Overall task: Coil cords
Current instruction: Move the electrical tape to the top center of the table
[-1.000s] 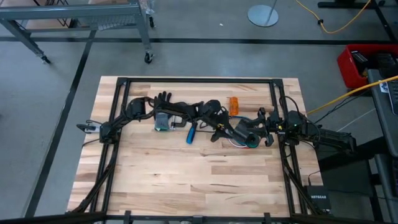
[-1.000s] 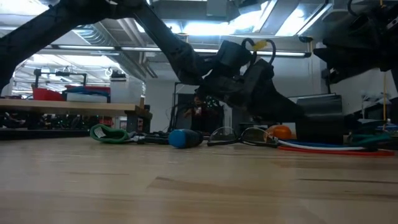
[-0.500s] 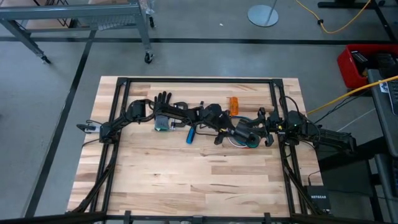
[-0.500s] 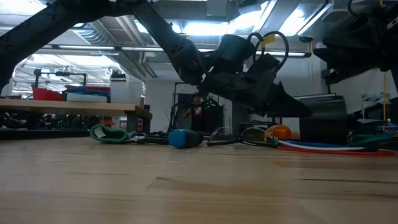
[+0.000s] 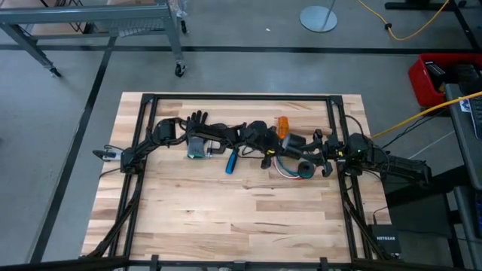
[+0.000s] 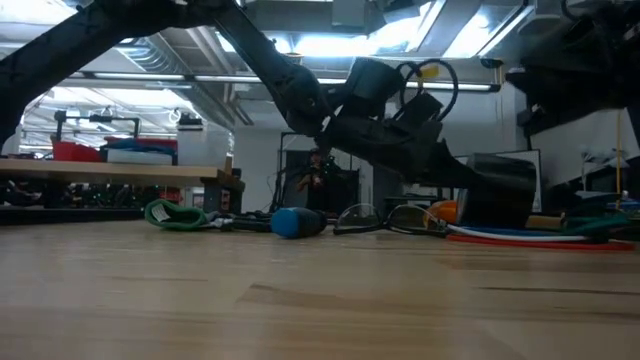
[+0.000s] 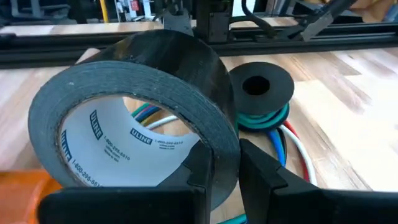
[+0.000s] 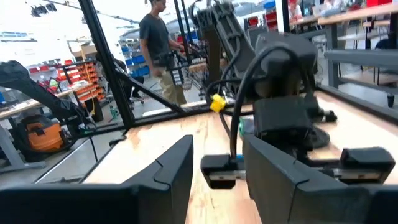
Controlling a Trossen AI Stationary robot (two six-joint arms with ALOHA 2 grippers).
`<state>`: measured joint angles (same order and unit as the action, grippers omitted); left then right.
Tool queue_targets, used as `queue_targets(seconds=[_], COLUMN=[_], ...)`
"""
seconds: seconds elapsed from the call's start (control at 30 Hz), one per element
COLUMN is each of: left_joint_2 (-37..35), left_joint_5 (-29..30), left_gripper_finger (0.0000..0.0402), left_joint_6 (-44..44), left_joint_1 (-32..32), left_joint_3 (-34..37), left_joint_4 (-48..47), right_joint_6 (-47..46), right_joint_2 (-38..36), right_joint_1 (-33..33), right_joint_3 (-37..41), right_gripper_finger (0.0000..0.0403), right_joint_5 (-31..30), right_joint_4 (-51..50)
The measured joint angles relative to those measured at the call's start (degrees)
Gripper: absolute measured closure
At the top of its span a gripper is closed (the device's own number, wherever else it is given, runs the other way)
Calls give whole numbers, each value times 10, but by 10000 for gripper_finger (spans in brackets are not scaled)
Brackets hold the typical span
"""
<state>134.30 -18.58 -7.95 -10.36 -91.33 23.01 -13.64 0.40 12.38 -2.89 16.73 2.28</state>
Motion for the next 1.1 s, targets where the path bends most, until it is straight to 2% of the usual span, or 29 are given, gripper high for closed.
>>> queue_targets(seconds=[0.2, 0.5, 0.83, 1.1], left_joint_2=[-60, -152, -172, -172], left_joint_5=[53, 203, 245, 246], left_gripper_finger=[363, 363, 363, 363], left_joint_6=[-23, -140, -176, -202], left_joint_1=[-21, -44, -80, -93], left_joint_3=[-1, -1, -1, -1], left_joint_4=[-57, -284, -449, -494], right_joint_6=[6, 6, 6, 6], right_joint_2=[0, 0, 0, 0], right_joint_1=[0, 0, 0, 0], right_joint_3=[-10, -11, -12, -12], right_gripper_finger=[260, 260, 260, 260], right_joint_5=[0, -1, -2, -7], right_joint_4=[4, -11, -28, -26])
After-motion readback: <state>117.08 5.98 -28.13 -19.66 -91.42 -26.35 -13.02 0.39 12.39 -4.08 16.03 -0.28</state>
